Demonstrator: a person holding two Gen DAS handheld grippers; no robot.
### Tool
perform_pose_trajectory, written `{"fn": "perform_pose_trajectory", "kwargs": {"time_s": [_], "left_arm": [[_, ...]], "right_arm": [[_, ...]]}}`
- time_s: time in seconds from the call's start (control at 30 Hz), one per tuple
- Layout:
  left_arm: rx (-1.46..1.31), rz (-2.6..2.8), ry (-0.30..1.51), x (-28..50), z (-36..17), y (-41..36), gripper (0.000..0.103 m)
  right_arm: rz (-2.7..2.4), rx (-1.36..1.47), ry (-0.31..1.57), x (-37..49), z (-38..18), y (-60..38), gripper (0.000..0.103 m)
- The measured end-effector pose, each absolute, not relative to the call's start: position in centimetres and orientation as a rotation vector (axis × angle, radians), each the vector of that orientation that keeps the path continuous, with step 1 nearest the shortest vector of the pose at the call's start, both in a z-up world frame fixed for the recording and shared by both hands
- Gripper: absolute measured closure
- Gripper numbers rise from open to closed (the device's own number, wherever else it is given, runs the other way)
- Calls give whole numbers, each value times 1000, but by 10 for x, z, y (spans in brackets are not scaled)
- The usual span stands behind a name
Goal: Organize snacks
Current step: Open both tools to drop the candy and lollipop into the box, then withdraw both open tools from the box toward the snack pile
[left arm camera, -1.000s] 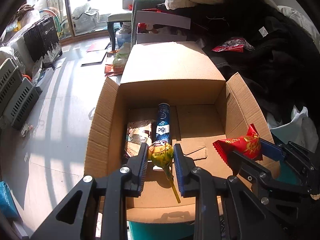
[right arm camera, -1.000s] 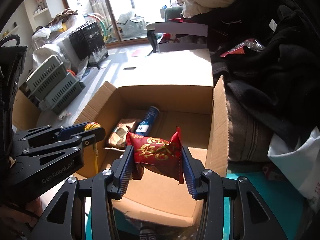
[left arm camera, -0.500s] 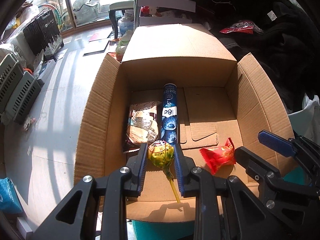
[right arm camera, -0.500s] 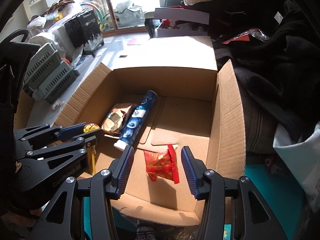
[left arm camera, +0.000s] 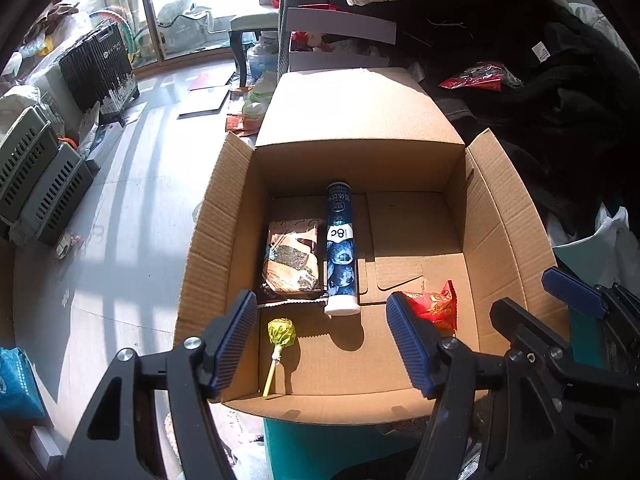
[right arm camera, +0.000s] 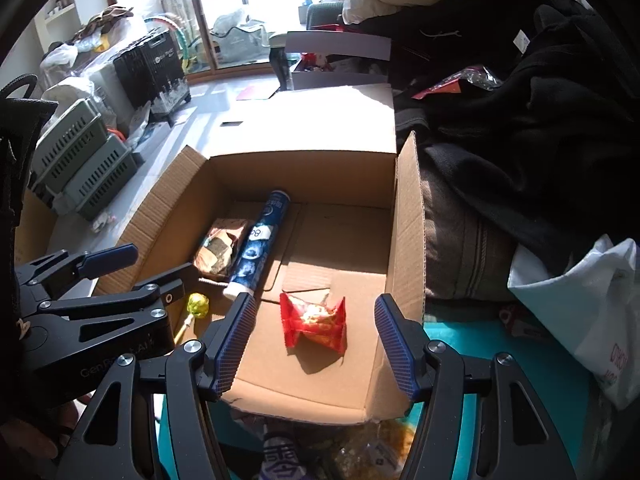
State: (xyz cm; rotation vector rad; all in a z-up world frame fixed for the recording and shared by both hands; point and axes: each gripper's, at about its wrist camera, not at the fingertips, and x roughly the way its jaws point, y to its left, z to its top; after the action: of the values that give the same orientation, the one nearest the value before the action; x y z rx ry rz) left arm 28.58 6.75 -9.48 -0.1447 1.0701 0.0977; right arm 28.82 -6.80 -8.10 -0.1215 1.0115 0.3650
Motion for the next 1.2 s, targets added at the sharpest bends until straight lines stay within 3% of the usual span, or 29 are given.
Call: {"fn": "perform_pose_trajectory", "kwargs": {"time_s": [0.67,1.2], "left_arm": [[-175,87,842,219,42,66,37],[-111,52,673,128,124,46,37]], "right_arm": [[386,-116,775,230,51,-83,41],[393,-115,629,144,123,-104,32]]}}
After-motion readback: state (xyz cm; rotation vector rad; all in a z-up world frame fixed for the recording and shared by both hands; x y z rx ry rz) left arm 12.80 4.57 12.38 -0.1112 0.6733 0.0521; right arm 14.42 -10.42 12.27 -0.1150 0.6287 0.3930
